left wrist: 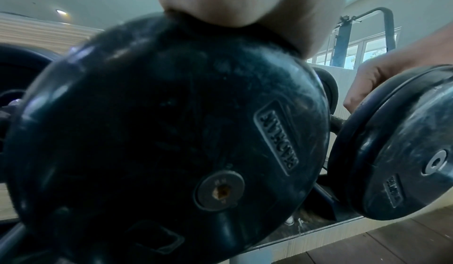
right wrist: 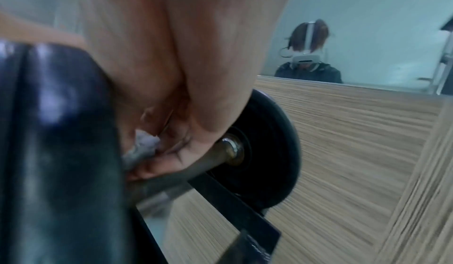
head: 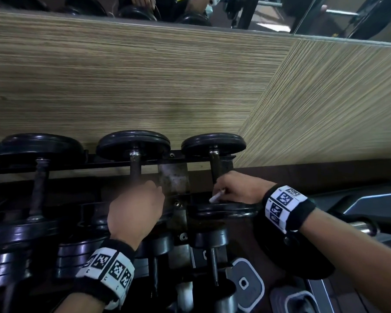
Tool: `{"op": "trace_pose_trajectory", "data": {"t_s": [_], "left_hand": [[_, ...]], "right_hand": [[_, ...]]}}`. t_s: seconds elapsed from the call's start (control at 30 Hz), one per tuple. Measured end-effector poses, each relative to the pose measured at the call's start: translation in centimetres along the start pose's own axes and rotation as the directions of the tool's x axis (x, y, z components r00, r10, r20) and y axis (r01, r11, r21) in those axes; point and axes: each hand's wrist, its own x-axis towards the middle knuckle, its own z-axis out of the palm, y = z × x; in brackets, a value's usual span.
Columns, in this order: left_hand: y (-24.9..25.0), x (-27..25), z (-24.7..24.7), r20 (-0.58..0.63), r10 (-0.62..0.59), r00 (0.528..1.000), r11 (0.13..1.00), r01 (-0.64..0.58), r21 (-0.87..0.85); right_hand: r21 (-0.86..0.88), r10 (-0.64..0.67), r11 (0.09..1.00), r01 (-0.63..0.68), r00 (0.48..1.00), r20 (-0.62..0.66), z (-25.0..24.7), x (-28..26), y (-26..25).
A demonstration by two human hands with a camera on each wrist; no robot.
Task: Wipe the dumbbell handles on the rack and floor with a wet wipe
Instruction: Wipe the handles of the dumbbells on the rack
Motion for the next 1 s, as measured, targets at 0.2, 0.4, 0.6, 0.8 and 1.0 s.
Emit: {"op": "trace_pose_trajectory", "data": {"t_s": [0.2,0.4,0.6,0.8,1.0], "left_hand": [[0.0,0.0,0.0,-0.008,-0.011,1.000,1.000,0.011,-0.005],[0.4,0.2,0.3,-0.004,-0.016,1.000,1.000,0.016,0.026],[0.2,0.2,0.2,-0.036,-0.008,0.999,1.000,0.008,0.013],[0.4,0.3,0.2,-0.070,-0.022,0.997,1.000,0.022,0.002],[6.8,0.3,2.2,0.361,0.187,0.913,0.740,0.111,-0.663]], "right_hand": [[0.022,0.076,0.997,-0.077,0.997,0.028,-0.3,-1.3,2.1],[0.070,0.276,0.958,-0.279,0.960,0.042,1.5,-1.3,5.0],[0.291,0.266,0.913,-0.287,0.958,0.110,1.6,-0.7,3.6],[0.476,0.264,0.843,-0.250,0.964,0.038,-0.3,-3.9,1.6],[0.665,0.258,0.745,-0.050,0.941,-0.218,1.5,-3.5,-2.9]]}}
